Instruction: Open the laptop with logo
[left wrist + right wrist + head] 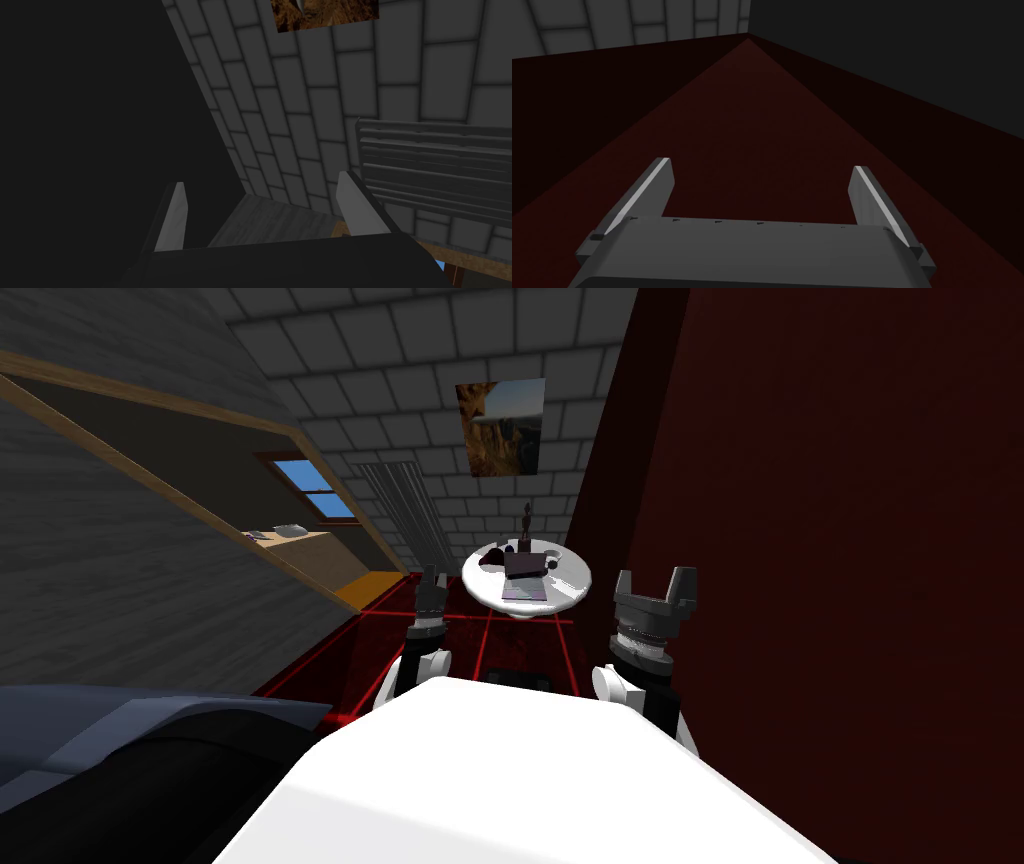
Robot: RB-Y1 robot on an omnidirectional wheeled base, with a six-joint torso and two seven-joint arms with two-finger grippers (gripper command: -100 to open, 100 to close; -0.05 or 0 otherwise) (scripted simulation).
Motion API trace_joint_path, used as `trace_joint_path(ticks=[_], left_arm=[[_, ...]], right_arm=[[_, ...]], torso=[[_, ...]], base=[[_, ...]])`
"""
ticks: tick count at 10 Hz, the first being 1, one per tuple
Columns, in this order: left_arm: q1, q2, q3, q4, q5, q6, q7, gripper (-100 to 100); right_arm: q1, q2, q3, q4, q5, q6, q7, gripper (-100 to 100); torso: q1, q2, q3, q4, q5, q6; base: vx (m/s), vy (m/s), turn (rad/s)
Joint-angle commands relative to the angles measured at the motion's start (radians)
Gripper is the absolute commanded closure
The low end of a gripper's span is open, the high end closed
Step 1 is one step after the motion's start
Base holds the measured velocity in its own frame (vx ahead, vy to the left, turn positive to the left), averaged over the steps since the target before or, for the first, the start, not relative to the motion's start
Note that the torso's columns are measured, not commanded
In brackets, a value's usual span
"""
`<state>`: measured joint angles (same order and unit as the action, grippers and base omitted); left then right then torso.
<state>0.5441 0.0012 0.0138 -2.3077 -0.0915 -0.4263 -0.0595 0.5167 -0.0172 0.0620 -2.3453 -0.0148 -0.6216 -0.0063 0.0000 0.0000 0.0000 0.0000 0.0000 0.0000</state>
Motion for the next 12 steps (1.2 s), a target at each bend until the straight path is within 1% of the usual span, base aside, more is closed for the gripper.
trace_joint_path(ticks=[1,3,9,10,11,12], left_arm=[[0.000,0.000,0.000,0.000,0.000,0.000,0.000,0],[0.000,0.000,0.000,0.000,0.000,0.000,0.000,0],[0.000,0.000,0.000,0.000,0.000,0.000,0.000,0],[-0.050,0.043,0.019,0.004,-0.011,0.033,-0.004,-100],[-0.077,0.063,0.032,0.007,-0.018,0.055,-0.006,-100],[-0.090,0.063,0.032,0.007,-0.018,0.055,-0.006,-100]], right_arm=[[0.000,0.000,0.000,0.000,0.000,0.000,0.000,0],[0.000,0.000,0.000,0.000,0.000,0.000,0.000,0],[0.000,0.000,0.000,0.000,0.000,0.000,0.000,0],[0.000,0.000,0.000,0.000,0.000,0.000,0.000,0],[0.000,0.000,0.000,0.000,0.000,0.000,0.000,0],[0.000,0.000,0.000,0.000,0.000,0.000,0.000,0]], torso=[[0.000,0.040,-0.082,0.041,0.000,0.000],[0.000,0.175,-0.351,0.176,0.000,0.000],[0.000,0.618,-1.234,0.617,0.000,0.000],[0.000,0.691,-1.382,0.691,0.000,0.000],[-0.001,0.724,-1.452,0.724,0.000,0.000],[-0.001,0.733,-1.472,0.733,0.000,0.000]], base=[[0.000,0.000,0.000],[0.000,0.000,0.000],[0.000,0.000,0.000],[0.027,-0.017,-0.035],[0.038,-0.034,-0.040],[0.030,-0.028,-0.008]])
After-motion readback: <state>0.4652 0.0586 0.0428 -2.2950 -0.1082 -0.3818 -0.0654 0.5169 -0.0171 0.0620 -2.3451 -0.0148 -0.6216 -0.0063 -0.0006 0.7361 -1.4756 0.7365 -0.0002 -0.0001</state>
